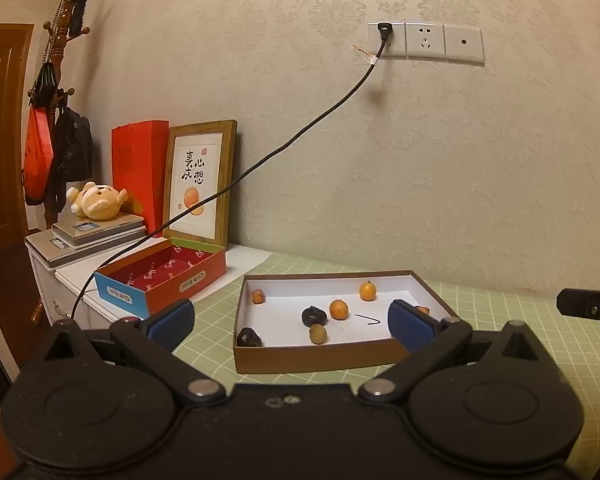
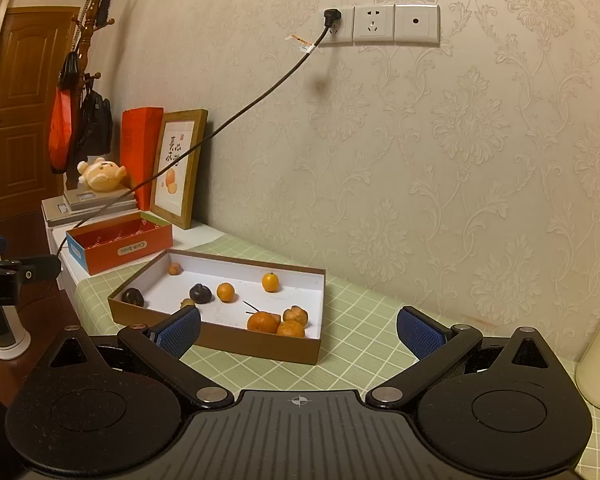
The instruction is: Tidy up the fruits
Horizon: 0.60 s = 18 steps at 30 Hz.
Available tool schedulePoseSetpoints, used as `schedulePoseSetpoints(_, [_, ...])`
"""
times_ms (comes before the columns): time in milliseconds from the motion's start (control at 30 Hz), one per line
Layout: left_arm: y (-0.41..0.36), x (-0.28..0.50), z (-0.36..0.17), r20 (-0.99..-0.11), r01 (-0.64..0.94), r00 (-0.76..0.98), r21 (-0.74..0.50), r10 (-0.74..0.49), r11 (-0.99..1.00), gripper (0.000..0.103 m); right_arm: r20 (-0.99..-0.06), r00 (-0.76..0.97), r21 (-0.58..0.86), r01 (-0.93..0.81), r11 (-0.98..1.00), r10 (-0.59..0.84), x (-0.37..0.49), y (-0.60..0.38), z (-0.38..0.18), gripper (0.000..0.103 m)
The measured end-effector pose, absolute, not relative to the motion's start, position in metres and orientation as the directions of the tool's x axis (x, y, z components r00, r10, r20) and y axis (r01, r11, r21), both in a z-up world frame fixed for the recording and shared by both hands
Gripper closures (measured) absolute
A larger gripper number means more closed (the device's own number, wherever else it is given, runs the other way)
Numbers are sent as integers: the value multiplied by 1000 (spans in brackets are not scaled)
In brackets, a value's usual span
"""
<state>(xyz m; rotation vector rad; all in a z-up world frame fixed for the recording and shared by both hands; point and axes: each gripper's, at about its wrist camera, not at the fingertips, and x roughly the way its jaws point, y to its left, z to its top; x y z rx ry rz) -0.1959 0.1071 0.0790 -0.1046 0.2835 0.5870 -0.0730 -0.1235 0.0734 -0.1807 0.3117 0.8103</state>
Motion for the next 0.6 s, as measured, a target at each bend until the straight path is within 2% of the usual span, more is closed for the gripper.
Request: schedulePoseSetpoints(600, [106, -194, 78, -299, -561, 790, -3, 535, 828, 6, -344, 647, -29, -732, 681, 680, -70, -124, 75, 0])
